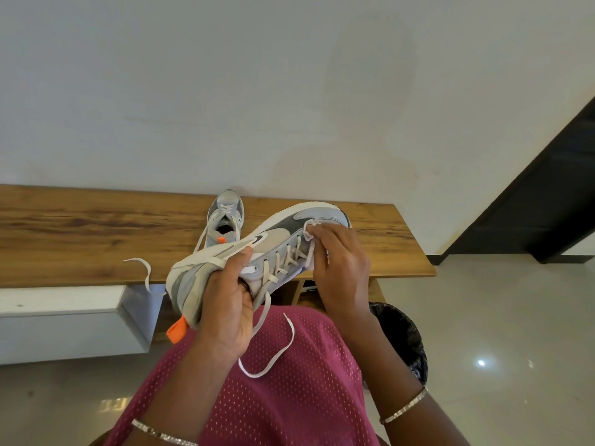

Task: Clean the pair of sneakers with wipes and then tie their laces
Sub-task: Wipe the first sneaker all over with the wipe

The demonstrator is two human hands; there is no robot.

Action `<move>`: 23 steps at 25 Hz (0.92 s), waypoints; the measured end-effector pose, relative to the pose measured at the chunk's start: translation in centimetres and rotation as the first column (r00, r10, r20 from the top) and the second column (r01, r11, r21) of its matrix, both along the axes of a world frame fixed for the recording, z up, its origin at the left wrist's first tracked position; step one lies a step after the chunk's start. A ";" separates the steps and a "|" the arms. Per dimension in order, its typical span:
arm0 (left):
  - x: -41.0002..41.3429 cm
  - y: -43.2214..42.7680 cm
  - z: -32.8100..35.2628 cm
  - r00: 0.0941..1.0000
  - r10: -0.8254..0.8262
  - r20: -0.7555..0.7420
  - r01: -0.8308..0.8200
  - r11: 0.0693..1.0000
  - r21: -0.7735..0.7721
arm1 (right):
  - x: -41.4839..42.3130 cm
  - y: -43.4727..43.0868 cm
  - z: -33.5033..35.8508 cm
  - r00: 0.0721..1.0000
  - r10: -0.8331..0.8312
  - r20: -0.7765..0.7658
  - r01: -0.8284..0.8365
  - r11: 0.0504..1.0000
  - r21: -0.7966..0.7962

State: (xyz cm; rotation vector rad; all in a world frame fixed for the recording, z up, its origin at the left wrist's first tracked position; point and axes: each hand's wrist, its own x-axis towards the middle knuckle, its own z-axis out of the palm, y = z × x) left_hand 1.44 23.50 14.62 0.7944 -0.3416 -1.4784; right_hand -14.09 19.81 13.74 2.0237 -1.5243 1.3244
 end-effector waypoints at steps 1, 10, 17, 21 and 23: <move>-0.1 0.0 0.1 1.000 -0.005 -0.006 0.005 1.000 -0.003 | -0.4 -0.2 0.1 0.999 -0.034 -0.034 0.033 0.999 -0.043; 0.7 -0.2 0.0 0.999 0.028 0.017 -0.028 0.999 -0.018 | -0.7 2.1 1.2 0.924 -0.056 0.379 -0.091 0.929 0.359; 0.4 -0.5 -0.7 0.998 0.002 0.068 0.003 0.998 -0.069 | -4.9 1.7 5.6 -0.123 -0.121 0.985 -0.663 0.748 0.009; -0.3 0.1 -1.3 0.956 0.001 0.294 0.045 0.988 -0.150 | -4.2 1.1 5.6 0.430 0.013 0.903 -0.439 0.877 0.196; -0.7 0.6 -1.2 0.915 0.008 0.404 0.072 0.981 -0.181 | -3.1 0.5 4.8 0.833 -0.027 0.553 -0.144 0.954 0.264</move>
